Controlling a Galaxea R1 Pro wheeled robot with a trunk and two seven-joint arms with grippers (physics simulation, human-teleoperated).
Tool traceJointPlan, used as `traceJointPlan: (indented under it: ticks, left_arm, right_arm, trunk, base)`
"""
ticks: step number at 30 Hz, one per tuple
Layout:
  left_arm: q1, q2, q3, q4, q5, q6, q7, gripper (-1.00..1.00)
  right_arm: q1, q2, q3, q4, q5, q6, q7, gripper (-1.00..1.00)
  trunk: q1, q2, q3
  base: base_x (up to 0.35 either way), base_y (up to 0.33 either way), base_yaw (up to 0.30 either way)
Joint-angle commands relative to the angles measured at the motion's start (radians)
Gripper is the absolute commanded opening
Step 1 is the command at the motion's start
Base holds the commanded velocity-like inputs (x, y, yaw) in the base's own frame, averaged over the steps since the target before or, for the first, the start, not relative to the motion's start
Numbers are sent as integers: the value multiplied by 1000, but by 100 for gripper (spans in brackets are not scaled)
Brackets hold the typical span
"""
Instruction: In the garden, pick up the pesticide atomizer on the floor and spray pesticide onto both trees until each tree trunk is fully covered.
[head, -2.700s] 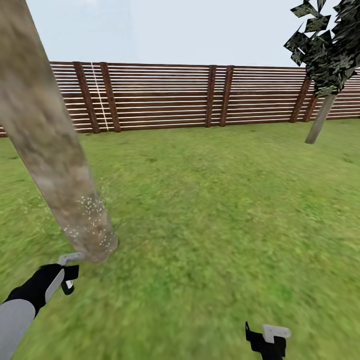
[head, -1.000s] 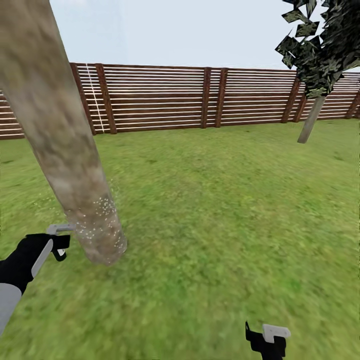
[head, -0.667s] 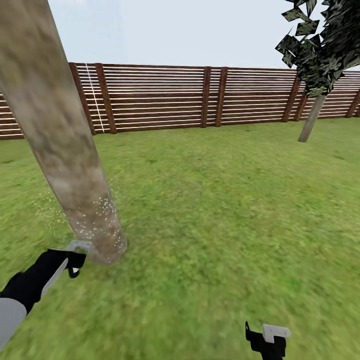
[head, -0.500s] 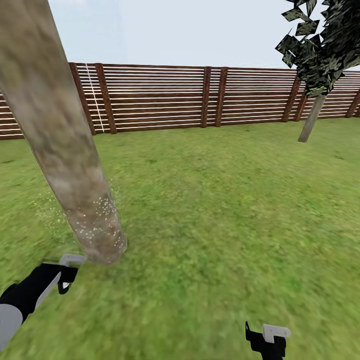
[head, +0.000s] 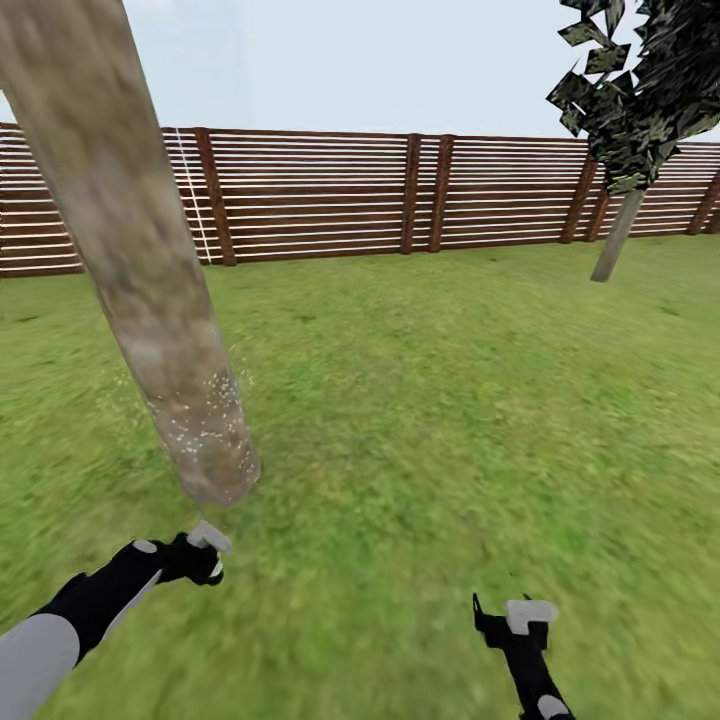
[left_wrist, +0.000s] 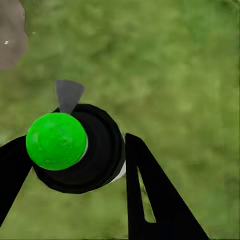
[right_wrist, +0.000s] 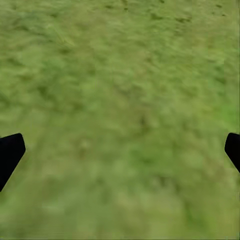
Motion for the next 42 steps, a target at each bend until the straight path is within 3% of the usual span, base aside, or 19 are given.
traceJointPlan:
  ticks: [1,2,4,6,8,10,13,16,18,19,22,23,24,27,29,32,36,39,42]
  left_arm:
    - [-1,2,-15,1,-50,-18,-96,-100]
    - [-2,3,-24,2,-110,-50,-204,-100]
    - [-3,4,-27,4,-176,-89,-316,-100]
    - [-5,-1,-33,2,-226,-102,-386,-100]
    - [-8,-7,-35,0,-281,-105,-432,-100]
    - [-12,-15,-35,-1,-331,-104,-501,-100]
    - [-14,-23,-35,0,-358,-101,-543,-100]
    - [-12,-33,-34,0,-389,-100,-547,-100]
    - [-10,-59,-35,8,-424,-99,-545,-100]
    - [-10,-71,-33,9,-447,-99,-544,-100]
    - [-10,-91,-33,12,-465,-98,-543,-100]
    - [-9,-93,-33,12,-466,-98,-543,-100]
    - [-9,-94,-33,12,-467,-98,-543,-100]
    - [-9,-101,-34,13,-468,-99,-542,-100]
    - [-8,-116,-34,13,-485,-99,-542,-100]
    - [-8,-167,-32,14,-555,-100,-542,-100]
    - [-7,-195,-32,14,-573,-100,-543,-100]
    - [-5,-215,-32,14,-596,-100,-542,-100]
    - [-5,-233,-32,15,-603,-100,-542,-100]
  right_arm:
    - [1,0,-2,-51,69,3,1,100]
    - [0,0,-2,-83,155,5,5,100]
    - [-5,2,-2,-101,282,35,56,100]
    - [-36,3,-2,-118,372,120,207,100]
    - [-67,4,-2,-125,395,154,366,100]
    - [-82,4,-2,-127,400,161,479,100]
    - [-95,7,-2,-127,402,162,656,100]
    - [-96,12,-1,-128,403,162,690,100]
    - [-96,18,7,-127,424,162,694,100]
    - [-96,29,30,-127,449,162,695,100]
    - [-96,47,63,-127,481,162,697,100]
    - [-96,48,65,-127,483,162,697,-100]
    - [-96,49,66,-126,484,162,698,-100]
    - [-96,60,77,-138,486,162,809,-100]
    - [-96,70,80,-155,487,162,839,-100]
    - [-96,101,82,-160,488,162,850,-100]
    - [-96,118,84,-160,496,162,852,-100]
    - [-96,144,84,-160,549,162,852,-100]
    - [-96,164,84,-161,565,162,852,-100]
  trunk:
    - [0,0,0]
    - [0,0,0]
    - [0,0,0]
    - [0,0,0]
    - [0,0,0]
    - [0,0,0]
    - [0,0,0]
    - [0,0,0]
    - [0,0,0]
    - [0,0,0]
    - [0,0,0]
    - [0,0,0]
    - [0,0,0]
    - [0,0,0]
    - [0,0,0]
    - [0,0,0]
    - [0,0,0]
    - [0,0,0]
    - [0,0,0]
  base:
    - [-336,0,0]
    - [-336,0,0]
    - [-336,0,0]
    - [-305,0,0]
    - [-85,0,0]
    - [-22,0,0]
    - [-4,0,0]
    - [0,0,0]
    - [0,0,0]
    - [0,0,0]
    - [0,0,0]
    - [0,0,0]
    - [0,0,0]
    - [0,0,0]
    - [0,0,0]
    - [0,0,0]
    - [0,0,0]
    - [0,0,0]
    - [0,0,0]
